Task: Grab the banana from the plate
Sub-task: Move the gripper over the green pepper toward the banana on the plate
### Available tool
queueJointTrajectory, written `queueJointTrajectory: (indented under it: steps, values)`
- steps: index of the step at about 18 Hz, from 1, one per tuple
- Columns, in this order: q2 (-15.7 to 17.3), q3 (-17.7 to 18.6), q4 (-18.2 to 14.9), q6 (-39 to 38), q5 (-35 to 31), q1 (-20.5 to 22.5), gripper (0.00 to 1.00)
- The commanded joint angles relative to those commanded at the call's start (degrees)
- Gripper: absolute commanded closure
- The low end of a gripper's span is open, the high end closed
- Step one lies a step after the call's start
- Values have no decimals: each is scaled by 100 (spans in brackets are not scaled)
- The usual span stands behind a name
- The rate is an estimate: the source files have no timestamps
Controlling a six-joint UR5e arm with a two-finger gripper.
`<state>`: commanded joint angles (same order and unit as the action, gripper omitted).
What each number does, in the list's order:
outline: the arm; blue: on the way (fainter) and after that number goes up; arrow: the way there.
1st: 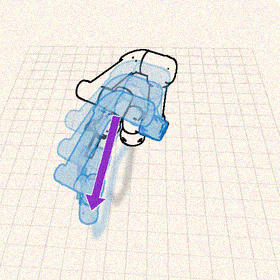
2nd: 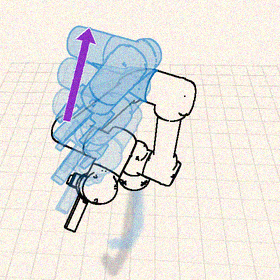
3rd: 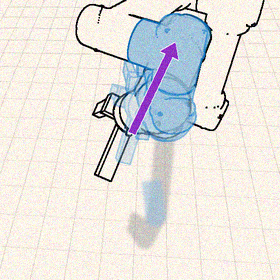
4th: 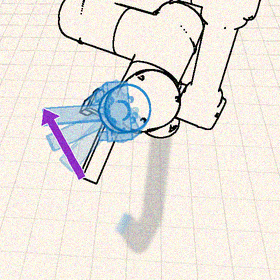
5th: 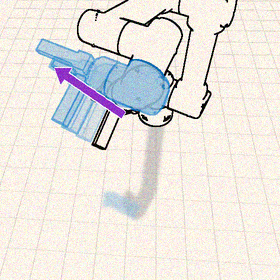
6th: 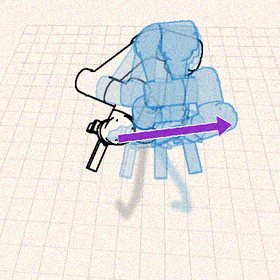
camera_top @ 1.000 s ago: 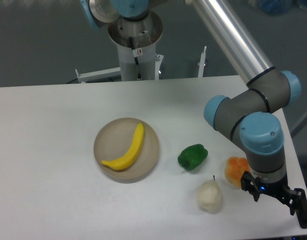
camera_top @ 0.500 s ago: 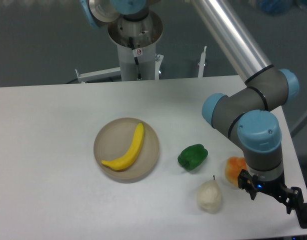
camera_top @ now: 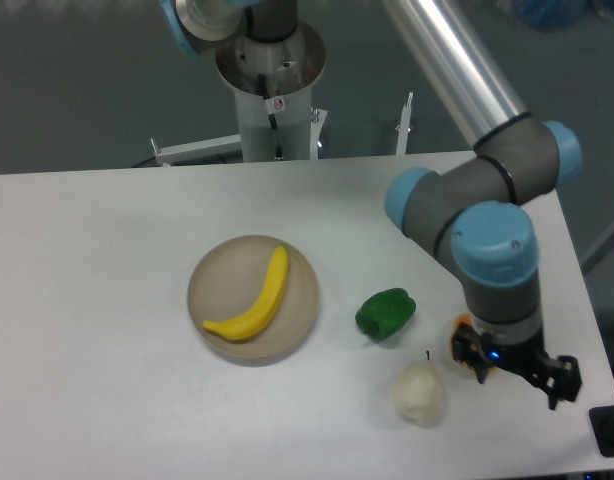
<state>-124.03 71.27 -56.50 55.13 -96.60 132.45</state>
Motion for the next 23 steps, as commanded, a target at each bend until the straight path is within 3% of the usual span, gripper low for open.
queueJointTrajectory:
  steps: [6,11,13,17,23]
  values:
    - [826,834,-660,-924,808,-35,0]
    - [1468,1775,-678,-1118,1538,-53,0]
    - [1661,2310,-574,-1110,1487,-140,0]
    - [1847,2970,-442,-1110,1469,-483,0]
    - [1777,3525,278,-1364,1373,-897,0]
